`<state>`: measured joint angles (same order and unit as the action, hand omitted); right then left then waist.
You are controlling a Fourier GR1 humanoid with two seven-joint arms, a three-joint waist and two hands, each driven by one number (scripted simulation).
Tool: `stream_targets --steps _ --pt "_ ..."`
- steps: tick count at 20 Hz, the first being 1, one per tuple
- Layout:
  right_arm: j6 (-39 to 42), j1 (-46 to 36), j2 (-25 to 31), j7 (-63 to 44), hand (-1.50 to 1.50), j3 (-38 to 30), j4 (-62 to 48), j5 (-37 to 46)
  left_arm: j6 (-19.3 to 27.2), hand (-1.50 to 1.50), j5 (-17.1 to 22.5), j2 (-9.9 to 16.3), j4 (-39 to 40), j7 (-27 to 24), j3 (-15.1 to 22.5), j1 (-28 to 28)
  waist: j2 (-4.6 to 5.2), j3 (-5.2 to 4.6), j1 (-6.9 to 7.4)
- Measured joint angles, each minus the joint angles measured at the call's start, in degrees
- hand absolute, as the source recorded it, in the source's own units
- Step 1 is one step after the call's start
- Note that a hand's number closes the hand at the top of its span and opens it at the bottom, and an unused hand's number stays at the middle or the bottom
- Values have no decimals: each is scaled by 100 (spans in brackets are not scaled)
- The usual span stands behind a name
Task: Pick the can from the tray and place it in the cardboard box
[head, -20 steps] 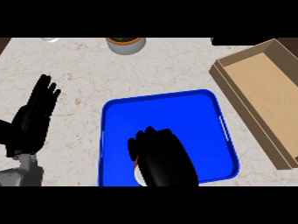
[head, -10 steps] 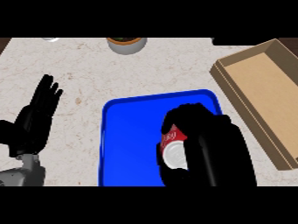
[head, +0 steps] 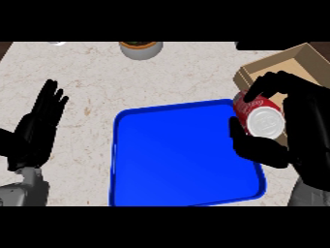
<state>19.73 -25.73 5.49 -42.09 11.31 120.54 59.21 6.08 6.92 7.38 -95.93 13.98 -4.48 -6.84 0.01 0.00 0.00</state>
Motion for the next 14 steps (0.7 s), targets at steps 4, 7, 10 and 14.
stream_targets --steps 4,7,10,14 --pt "-292 -142 295 414 150 -604 -546 -37 15 0 -38 -74 38 -60 37 1 4 1 13" --pt "-721 -48 638 925 150 -930 -1141 100 -57 0 26 -49 -1 -50 9 35 10 2 28" --pt "-987 -99 937 1377 150 -1267 -1700 87 -60 0 5 -45 -16 -23 13 31 11 2 29" --pt "-1319 -236 1282 1970 150 -1637 -2587 47 -71 0 -49 -90 -40 -99 64 107 11 1 41"
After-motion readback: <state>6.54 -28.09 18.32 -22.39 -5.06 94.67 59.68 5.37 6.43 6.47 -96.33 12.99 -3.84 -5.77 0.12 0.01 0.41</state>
